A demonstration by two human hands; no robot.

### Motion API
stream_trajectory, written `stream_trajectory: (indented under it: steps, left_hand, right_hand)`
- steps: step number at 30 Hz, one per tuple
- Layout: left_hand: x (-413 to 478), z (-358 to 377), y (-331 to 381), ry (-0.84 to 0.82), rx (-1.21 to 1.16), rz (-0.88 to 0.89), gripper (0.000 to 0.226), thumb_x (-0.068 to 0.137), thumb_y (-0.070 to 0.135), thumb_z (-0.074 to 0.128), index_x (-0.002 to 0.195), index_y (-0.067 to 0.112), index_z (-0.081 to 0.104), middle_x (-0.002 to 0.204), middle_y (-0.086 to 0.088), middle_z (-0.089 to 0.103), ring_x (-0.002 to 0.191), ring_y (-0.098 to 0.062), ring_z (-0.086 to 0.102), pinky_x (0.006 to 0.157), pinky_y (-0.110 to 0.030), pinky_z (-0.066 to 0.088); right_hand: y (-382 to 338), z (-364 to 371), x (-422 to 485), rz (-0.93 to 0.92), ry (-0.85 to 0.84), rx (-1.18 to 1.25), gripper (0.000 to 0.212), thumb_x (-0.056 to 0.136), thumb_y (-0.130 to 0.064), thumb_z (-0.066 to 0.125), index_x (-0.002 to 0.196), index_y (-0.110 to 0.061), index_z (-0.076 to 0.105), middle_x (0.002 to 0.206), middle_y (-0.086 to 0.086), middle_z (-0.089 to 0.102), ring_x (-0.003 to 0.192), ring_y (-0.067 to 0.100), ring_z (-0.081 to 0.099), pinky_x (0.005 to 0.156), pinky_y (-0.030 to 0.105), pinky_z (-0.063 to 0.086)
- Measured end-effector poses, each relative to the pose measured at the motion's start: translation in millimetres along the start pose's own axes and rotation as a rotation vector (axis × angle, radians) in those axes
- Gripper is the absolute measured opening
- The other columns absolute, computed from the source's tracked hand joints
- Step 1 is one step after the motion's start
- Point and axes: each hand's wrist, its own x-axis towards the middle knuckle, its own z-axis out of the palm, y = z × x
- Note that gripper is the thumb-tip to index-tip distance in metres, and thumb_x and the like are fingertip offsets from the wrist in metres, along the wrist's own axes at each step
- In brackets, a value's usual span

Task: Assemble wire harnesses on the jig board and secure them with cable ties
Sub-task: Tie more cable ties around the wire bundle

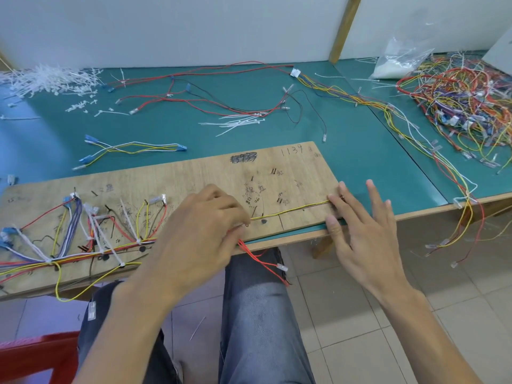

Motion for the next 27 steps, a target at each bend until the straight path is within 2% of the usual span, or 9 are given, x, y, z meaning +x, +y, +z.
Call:
stream_trajectory:
  steps: [2, 3, 6, 8, 12, 17, 21, 24, 27]
  left_hand:
    - [-5, -5, -6, -0.118, 0.052, -0.009, 0.013, 0.093, 0.037, 0.073, 0.105, 0.034, 0.076, 0.107, 0.021, 0.065, 0.112, -0.015, 0.05, 0.091, -0.038, 0.045]
    - [-6, -4, -6, -0.15, 0.081, -0.006, 0.014, 0.091, 0.04, 0.075, 0.105, 0.036, 0.076, 0.108, 0.021, 0.063, 0.114, -0.015, 0.048, 0.091, -0.036, 0.042]
    - [-5, 0, -1, -0.123, 0.101, -0.002, 0.01, 0.089, 0.034, 0.077, 0.099, 0.034, 0.074, 0.107, 0.017, 0.06, 0.113, -0.017, 0.047, 0.088, -0.036, 0.038]
    - [-3, 3, 1, -0.115, 0.112, -0.009, 0.006, 0.09, 0.032, 0.075, 0.095, 0.032, 0.071, 0.106, 0.016, 0.06, 0.112, -0.017, 0.048, 0.09, -0.038, 0.038]
    - [-1, 7, 1, -0.132, 0.118, -0.057, 0.008, 0.093, 0.032, 0.069, 0.094, 0.033, 0.061, 0.099, 0.017, 0.06, 0.109, -0.013, 0.047, 0.091, -0.039, 0.036]
    - [-3, 10, 2, -0.071, 0.031, -0.098, 0.013, 0.099, 0.022, 0.062, 0.095, 0.03, 0.052, 0.088, 0.018, 0.057, 0.099, -0.014, 0.049, 0.088, -0.043, 0.035]
    - [-5, 10, 7, -0.066, -0.013, -0.112, 0.009, 0.099, 0.021, 0.044, 0.096, 0.028, 0.048, 0.08, 0.018, 0.046, 0.091, -0.017, 0.048, 0.086, -0.046, 0.036]
    - [-6, 8, 8, -0.093, -0.034, -0.095, 0.027, 0.09, 0.033, 0.019, 0.098, 0.03, 0.045, 0.083, 0.017, 0.055, 0.093, -0.017, 0.048, 0.087, -0.045, 0.036]
    - [-8, 13, 4, -0.033, -0.045, -0.122, 0.009, 0.101, 0.024, 0.039, 0.096, 0.029, 0.045, 0.08, 0.019, 0.047, 0.091, -0.017, 0.047, 0.087, -0.047, 0.037]
  right_hand:
    - [-12, -1, -7, 0.022, 0.075, 0.032, 0.055, 0.109, -0.049, 0.043, 0.16, -0.028, 0.043, 0.173, 0.0, 0.026, 0.163, 0.03, 0.005, 0.127, 0.062, 0.012]
    - [-20, -1, -13, 0.011, 0.172, 0.104, 0.053, 0.107, -0.045, 0.052, 0.155, -0.024, 0.05, 0.168, 0.004, 0.036, 0.158, 0.033, 0.022, 0.126, 0.06, 0.021]
    - [-53, 6, -41, -0.138, 0.383, 0.365, 0.02, 0.101, -0.033, 0.071, 0.112, -0.016, 0.074, 0.113, -0.006, 0.069, 0.103, 0.023, 0.059, 0.09, 0.046, 0.052]
    - [-76, 14, -59, -0.16, 0.223, 0.403, 0.02, 0.1, -0.043, 0.072, 0.099, -0.024, 0.073, 0.094, -0.016, 0.067, 0.086, 0.013, 0.062, 0.076, 0.037, 0.053]
    - [-92, 32, -69, -0.061, -0.08, 0.428, 0.025, 0.098, -0.052, 0.072, 0.107, -0.029, 0.076, 0.101, -0.02, 0.071, 0.096, 0.005, 0.066, 0.082, 0.034, 0.057]
    - [-91, 33, -58, 0.025, -0.096, 0.701, 0.01, 0.099, -0.04, 0.073, 0.094, -0.031, 0.076, 0.085, -0.014, 0.067, 0.084, 0.01, 0.066, 0.072, 0.015, 0.047]
    - [-93, 33, -47, 0.135, -0.087, 0.774, 0.01, 0.099, -0.039, 0.072, 0.092, -0.033, 0.07, 0.062, -0.01, 0.065, 0.056, 0.012, 0.062, 0.058, 0.03, 0.049]
    - [-96, 32, -44, 0.117, 0.037, 0.636, 0.021, 0.09, -0.043, 0.079, 0.093, -0.032, 0.061, 0.065, -0.012, 0.061, 0.057, 0.01, 0.06, 0.057, 0.028, 0.048]
    - [-104, 27, -35, -0.003, 0.111, 0.539, 0.019, 0.094, -0.043, 0.077, 0.109, -0.035, 0.069, 0.076, -0.017, 0.048, 0.067, 0.006, 0.052, 0.063, 0.023, 0.044]
